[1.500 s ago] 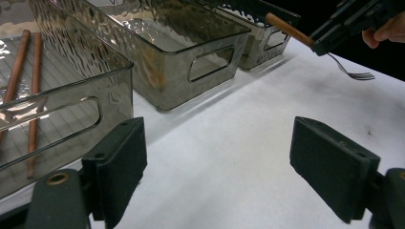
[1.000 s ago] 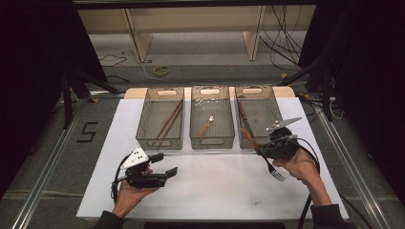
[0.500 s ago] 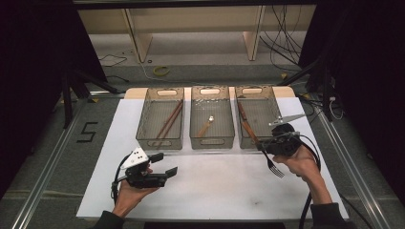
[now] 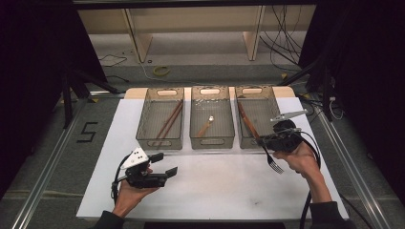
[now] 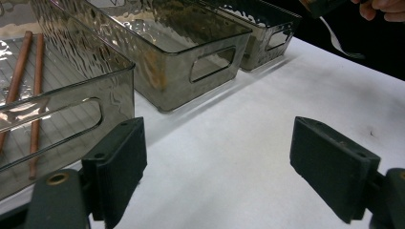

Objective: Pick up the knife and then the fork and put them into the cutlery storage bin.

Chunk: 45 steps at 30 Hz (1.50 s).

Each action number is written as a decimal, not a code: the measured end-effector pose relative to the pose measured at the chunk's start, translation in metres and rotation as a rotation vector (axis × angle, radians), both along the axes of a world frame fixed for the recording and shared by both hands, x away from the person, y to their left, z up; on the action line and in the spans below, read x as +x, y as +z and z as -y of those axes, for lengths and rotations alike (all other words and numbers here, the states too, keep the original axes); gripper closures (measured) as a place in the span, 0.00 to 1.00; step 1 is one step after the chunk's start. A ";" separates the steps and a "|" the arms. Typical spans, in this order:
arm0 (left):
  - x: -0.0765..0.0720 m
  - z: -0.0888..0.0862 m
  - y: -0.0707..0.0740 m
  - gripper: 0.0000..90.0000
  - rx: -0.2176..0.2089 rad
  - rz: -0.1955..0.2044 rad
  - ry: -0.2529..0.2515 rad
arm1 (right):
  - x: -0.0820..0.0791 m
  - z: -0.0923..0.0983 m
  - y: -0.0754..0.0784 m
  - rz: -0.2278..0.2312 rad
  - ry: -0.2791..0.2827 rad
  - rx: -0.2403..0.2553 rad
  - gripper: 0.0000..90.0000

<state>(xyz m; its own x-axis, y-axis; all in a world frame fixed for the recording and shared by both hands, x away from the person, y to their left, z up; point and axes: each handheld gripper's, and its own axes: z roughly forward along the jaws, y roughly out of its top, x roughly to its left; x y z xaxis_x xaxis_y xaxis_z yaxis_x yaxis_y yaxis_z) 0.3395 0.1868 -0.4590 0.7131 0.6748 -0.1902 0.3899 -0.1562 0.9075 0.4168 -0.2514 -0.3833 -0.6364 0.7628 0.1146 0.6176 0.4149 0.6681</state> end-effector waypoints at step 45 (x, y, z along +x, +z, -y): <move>0.001 -0.002 0.000 0.21 -0.011 0.000 0.011 | 0.073 0.008 0.042 0.083 -0.175 0.053 0.87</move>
